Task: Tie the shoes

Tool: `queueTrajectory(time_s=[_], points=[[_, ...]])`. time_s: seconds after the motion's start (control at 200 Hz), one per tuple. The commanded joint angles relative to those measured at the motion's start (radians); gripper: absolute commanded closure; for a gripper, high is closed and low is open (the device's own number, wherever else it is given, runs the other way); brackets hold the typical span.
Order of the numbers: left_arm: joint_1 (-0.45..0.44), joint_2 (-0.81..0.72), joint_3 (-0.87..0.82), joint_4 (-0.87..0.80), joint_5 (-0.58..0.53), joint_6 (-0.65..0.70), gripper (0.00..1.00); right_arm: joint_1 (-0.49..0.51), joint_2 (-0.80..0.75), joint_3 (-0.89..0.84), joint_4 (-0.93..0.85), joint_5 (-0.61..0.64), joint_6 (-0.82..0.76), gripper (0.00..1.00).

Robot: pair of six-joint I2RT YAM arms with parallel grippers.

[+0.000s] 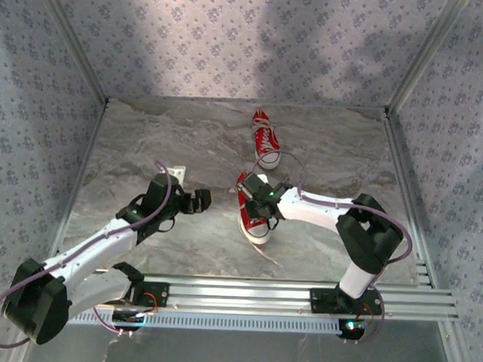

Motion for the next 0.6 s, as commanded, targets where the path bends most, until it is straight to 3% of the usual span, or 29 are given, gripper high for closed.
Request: queueTrajectory(time_s=[0.0,0.145,0.375,0.595], points=[[-0.052,-0.034,-0.075,0.146,0.110,-0.010,0.08,0.004,-0.113,0.031,0.193,0.054,0.060,1.00],[-0.172,0.030,-0.105,0.307,0.145,0.063,0.01,-0.004,-0.283,-0.011,0.169,0.039,0.063,1.00],[-0.275,0.197,-0.066,0.493,0.209,0.129,0.00,-0.004,-0.430,-0.003,0.106,0.038,0.090,1.00],[-0.316,0.338,-0.011,0.560,0.092,0.156,0.00,-0.013,-0.535,0.025,0.044,0.035,0.105,1.00]])
